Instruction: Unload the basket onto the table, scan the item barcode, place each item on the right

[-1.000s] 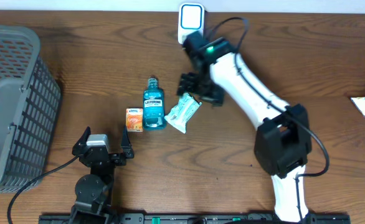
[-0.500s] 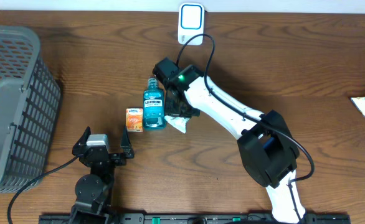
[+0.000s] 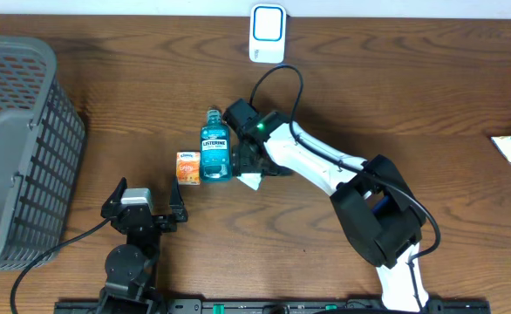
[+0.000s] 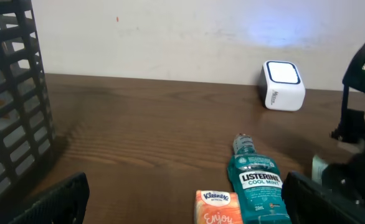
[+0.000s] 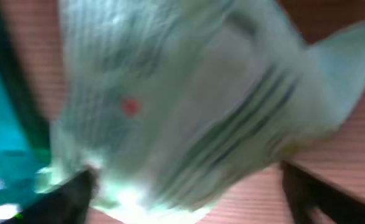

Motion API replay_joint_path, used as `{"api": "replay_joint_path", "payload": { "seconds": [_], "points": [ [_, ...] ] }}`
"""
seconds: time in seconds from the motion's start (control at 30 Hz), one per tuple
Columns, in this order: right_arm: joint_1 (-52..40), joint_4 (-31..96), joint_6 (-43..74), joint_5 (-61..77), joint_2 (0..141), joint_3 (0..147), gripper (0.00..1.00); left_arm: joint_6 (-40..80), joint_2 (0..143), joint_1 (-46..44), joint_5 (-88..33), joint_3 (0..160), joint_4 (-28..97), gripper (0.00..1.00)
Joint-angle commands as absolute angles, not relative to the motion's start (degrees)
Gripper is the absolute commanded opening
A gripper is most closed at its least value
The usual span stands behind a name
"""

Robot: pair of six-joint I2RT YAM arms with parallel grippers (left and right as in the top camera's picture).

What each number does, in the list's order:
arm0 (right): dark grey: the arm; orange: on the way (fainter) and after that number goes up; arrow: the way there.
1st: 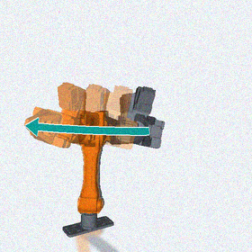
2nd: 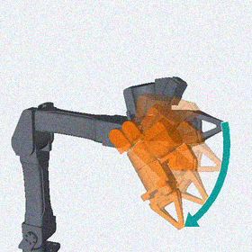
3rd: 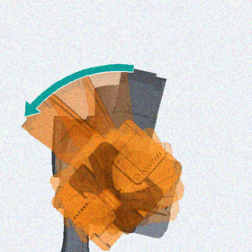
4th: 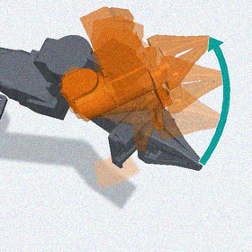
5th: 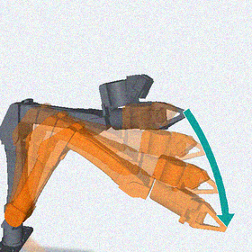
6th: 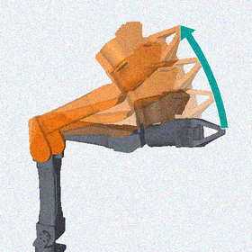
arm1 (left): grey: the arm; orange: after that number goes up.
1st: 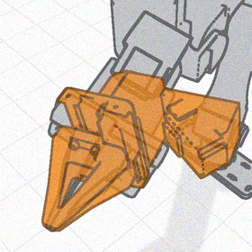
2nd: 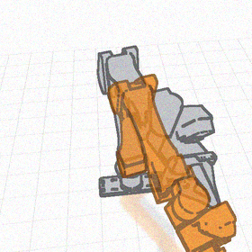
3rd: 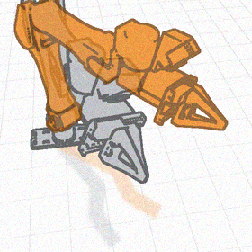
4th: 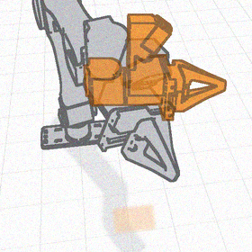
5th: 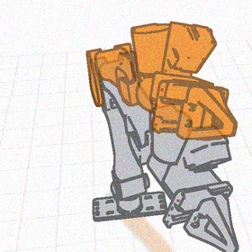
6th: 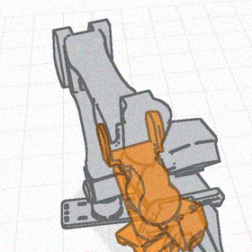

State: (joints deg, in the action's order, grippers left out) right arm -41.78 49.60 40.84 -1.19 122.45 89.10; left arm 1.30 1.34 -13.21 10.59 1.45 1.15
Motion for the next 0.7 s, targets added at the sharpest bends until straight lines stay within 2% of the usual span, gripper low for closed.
{"api": "replay_joint_path", "payload": {
  "seconds": [0.0,0.13,0.37,0.57,0.67],
  "points": [
    [-41.95,52.05,35.2,-8.01,122.85,89.56,0.99,1.19,1.15,-13.26,10.92,0.23,3.03,0.98],
    [-41.34,56.23,35.03,-15.14,121.34,91.77,0.99,1.19,1.15,-13.26,10.92,0.23,3.03,0.98],
    [-38.2,58.92,36.16,-13.15,110.0,93.41,0.99,1.19,1.32,-13.26,10.92,0.23,3.03,0.98],
    [-35.27,58.39,35.92,-8.97,108.25,91.83,0.99,1.19,1.32,-13.26,10.92,0.23,3.03,0.98],
    [-32.93,54.35,32.56,-2.79,109.58,88.33,0.91,1.19,1.32,-13.26,10.92,0.23,3.03,0.97]
  ]
}}
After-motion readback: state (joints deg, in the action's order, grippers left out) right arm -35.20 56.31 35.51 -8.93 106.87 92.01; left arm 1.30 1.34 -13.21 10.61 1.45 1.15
